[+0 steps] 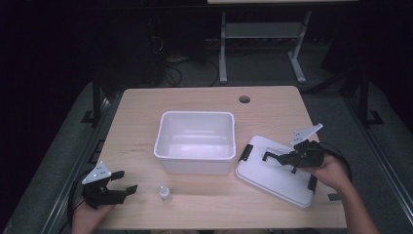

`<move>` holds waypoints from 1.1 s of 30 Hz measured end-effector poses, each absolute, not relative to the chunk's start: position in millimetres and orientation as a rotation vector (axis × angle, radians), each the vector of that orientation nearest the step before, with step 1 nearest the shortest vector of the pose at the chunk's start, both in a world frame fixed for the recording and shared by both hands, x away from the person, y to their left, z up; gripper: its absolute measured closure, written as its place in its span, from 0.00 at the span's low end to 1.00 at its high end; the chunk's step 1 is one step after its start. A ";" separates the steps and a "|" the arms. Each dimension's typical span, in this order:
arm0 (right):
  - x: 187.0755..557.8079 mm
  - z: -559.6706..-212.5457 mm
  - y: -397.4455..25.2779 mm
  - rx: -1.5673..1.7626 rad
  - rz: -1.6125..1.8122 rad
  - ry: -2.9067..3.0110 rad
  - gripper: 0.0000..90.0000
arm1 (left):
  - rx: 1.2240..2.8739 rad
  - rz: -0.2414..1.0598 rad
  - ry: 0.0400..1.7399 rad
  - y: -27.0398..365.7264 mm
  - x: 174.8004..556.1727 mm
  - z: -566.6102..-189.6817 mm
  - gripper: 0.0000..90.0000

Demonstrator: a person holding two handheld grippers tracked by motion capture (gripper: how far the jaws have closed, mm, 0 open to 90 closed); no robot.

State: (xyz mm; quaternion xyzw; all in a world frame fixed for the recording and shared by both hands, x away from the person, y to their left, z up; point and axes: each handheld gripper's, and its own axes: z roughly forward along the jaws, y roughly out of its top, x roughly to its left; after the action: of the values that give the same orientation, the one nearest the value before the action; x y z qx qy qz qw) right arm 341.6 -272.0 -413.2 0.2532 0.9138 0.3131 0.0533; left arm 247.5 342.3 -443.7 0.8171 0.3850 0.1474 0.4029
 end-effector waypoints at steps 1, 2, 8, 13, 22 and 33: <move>341.5 -413.3 -272.5 0.773 0.953 2.776 0.93 | 2.065 0.373 0.972 342.3 247.6 -443.7 0.24; 341.5 -413.4 -272.6 0.774 0.955 2.776 0.93 | 2.064 0.373 0.972 342.1 247.4 -443.7 0.24; 340.4 -413.0 -272.6 0.774 0.949 2.772 0.92 | 2.067 0.371 0.971 342.1 247.4 -444.0 0.24; 338.2 -410.3 -274.6 0.777 0.991 2.748 0.87 | 2.068 0.371 0.969 342.2 247.4 -443.9 0.24; 331.1 -406.1 -275.5 0.791 1.002 2.727 0.76 | 2.075 0.364 0.965 341.9 247.8 -444.5 0.23; 314.6 -395.3 -275.7 0.767 1.038 2.666 0.69 | 2.081 0.372 0.957 341.8 246.9 -441.1 0.23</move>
State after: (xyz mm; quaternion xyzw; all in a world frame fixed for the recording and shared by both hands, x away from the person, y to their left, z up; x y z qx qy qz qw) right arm 314.6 -275.7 -395.3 0.2579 0.8964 0.3491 0.0895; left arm 246.9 341.8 -441.1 0.8223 0.3781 0.1470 0.3990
